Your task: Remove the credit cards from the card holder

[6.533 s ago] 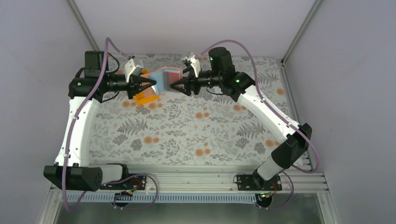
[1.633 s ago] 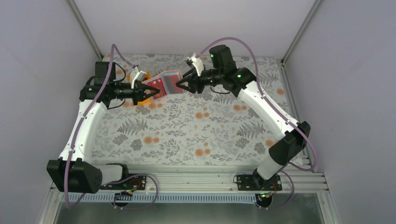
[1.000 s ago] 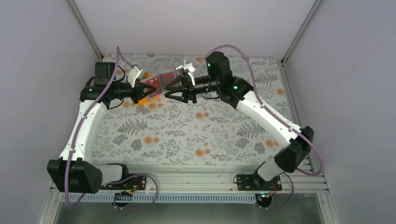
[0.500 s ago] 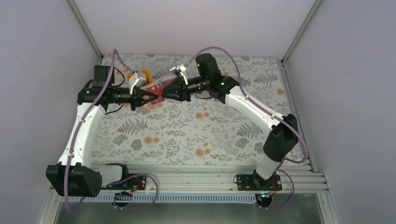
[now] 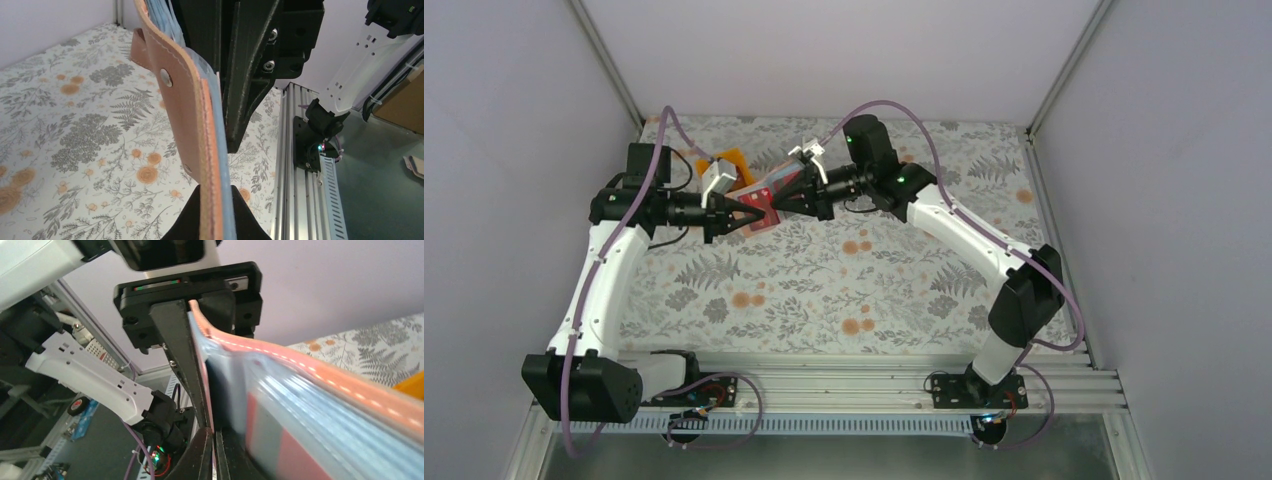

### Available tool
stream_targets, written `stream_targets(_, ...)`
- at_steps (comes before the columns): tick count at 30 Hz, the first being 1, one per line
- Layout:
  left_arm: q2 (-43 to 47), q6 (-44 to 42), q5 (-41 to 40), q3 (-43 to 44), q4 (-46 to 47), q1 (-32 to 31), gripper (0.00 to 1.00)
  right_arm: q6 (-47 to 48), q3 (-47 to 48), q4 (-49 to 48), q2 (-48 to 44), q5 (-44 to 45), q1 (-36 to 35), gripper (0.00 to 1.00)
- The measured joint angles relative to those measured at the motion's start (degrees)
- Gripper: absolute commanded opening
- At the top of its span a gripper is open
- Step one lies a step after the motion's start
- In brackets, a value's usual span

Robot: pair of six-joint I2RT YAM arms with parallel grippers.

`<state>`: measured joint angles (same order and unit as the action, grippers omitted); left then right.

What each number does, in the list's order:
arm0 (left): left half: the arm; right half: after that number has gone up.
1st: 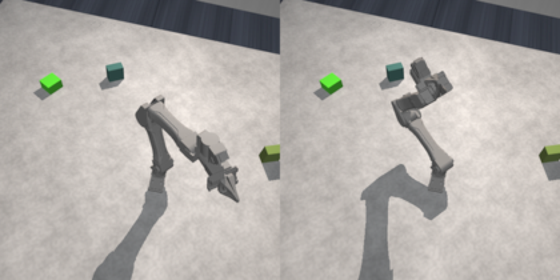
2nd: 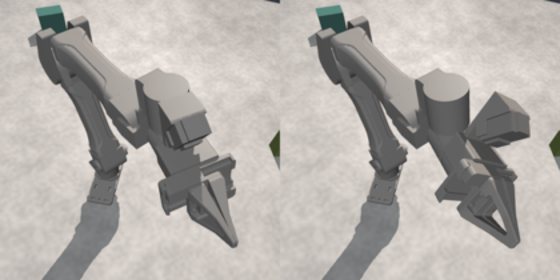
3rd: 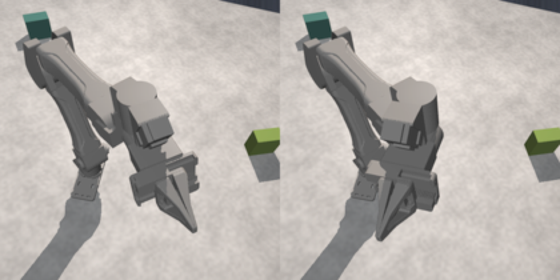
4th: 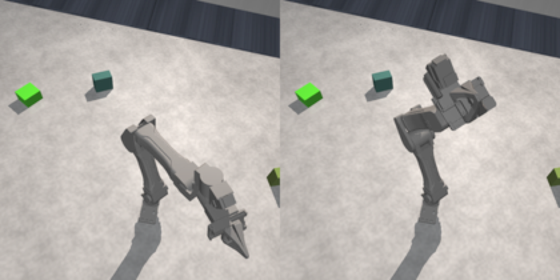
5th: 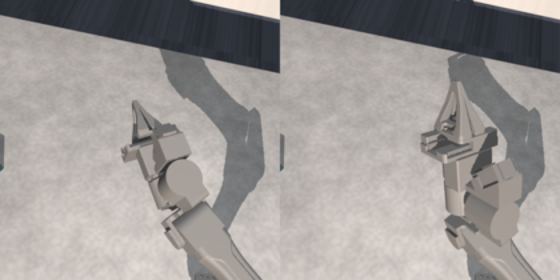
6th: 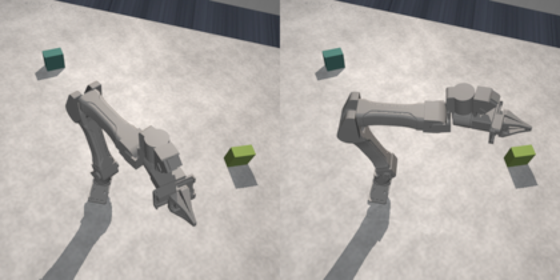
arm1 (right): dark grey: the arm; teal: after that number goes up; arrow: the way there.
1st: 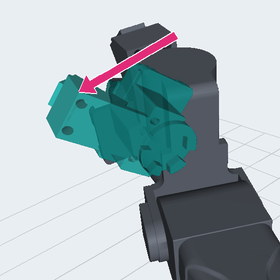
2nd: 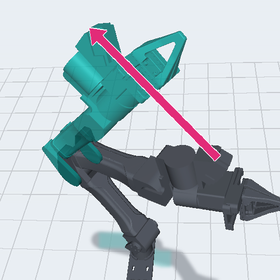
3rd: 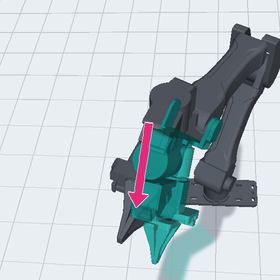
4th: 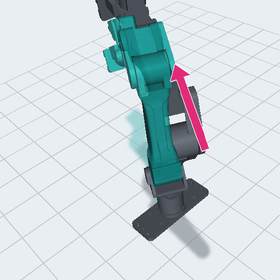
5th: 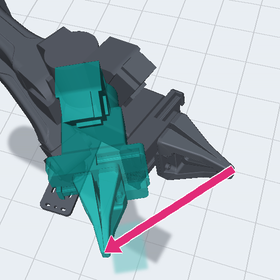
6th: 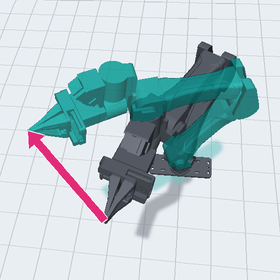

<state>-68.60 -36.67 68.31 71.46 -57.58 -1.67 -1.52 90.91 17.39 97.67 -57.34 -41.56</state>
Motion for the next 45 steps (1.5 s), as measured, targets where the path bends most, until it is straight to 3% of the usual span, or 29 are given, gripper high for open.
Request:
stream_targets(6,0.04,0.33,0.37,0.0,-0.39,-0.07,0.02,1.79,0.09,0.42,0.0,-1.2,-0.24,0.04)
stream_targets(10,0.04,1.31,0.33,0.0,-0.33,-0.09,0.02,1.99,0.11,0.42,0.0,-1.16,-0.24,0.09)
stream_targets(20,0.04,1.9,0.0,0.0,0.42,0.02,0.03,2.89,2.34,1.88,1.55,-1.31,-0.55,0.04)
stream_targets(25,0.04,1.84,-0.09,0.0,0.5,-0.09,0.21,4.31,2.32,2.45,1.27,-1.2,-0.13,0.04)
stream_targets(31,0.04,1.38,0.74,0.0,0.72,-0.09,0.24,5.51,2.29,5.62,0.28,-0.5,0.85,0.04)
stream_targets(36,0.02,1.25,1.38,0.0,0.7,-0.09,0.23,6.6,2.19,7.74,-1.81,1.01,1.38,0.04)
stream_targets(38,0.02,1.2,1.44,0.0,0.66,-0.09,0.18,6.97,2.21,8.04,-2.62,1.16,1.75,0.04)
stream_targets(41,0.02,1.09,1.68,0.0,0.55,-0.09,0.03,7.3,2.21,8.2,-3.28,1.14,2.23,0.04)
stream_targets(45,0.02,1.09,1.92,0.0,0.48,-0.09,0.02,7.34,2.19,8.28,-3.3,0.98,2.34,0.1)
